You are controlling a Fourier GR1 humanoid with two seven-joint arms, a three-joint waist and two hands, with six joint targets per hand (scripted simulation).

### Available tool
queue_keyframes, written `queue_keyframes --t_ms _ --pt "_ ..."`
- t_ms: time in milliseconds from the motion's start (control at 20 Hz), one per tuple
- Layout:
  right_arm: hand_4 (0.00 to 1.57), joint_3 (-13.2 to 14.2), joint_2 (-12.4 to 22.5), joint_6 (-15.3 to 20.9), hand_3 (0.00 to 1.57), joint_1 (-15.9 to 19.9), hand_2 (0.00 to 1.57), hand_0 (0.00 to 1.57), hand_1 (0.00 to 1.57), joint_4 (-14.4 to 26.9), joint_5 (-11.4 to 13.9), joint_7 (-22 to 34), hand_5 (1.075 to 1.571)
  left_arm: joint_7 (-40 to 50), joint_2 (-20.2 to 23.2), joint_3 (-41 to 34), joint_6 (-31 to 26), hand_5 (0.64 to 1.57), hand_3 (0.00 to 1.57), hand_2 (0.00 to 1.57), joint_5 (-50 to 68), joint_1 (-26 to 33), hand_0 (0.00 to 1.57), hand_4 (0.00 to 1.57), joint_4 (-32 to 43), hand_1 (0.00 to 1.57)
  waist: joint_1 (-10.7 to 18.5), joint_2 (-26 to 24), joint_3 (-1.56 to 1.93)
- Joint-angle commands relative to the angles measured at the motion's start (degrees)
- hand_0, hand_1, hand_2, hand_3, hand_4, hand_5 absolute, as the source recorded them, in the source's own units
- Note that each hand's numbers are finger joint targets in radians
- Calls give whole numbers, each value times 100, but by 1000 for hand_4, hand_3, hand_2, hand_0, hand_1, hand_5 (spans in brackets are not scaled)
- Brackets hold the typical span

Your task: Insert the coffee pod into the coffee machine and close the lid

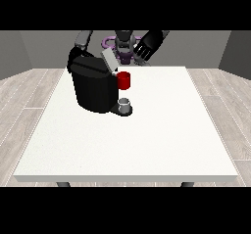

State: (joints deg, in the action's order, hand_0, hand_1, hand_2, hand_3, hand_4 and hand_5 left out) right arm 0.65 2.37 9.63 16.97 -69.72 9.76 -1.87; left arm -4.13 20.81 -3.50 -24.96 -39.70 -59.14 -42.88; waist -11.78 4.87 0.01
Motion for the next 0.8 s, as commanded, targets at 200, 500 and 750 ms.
queue_keyframes --t_ms 200,500,750 --pt "269 16 63 31 0 222 0 0 0 -264 31 -239 1571 13 493 -265 -25 1571 1266 1247 -47 -722 1155 484 118 1155 -412 663 0" --pt "0 207 301 -204 0 853 0 0 0 -419 -166 241 1571 132 658 -421 -56 1571 1248 1290 -50 -1188 1239 479 328 1239 -575 1011 0" --pt "100 -50 42 201 0 954 0 0 0 -559 178 730 1571 98 280 -268 370 1571 1247 1286 -219 -933 1195 487 434 1195 -596 989 -4"
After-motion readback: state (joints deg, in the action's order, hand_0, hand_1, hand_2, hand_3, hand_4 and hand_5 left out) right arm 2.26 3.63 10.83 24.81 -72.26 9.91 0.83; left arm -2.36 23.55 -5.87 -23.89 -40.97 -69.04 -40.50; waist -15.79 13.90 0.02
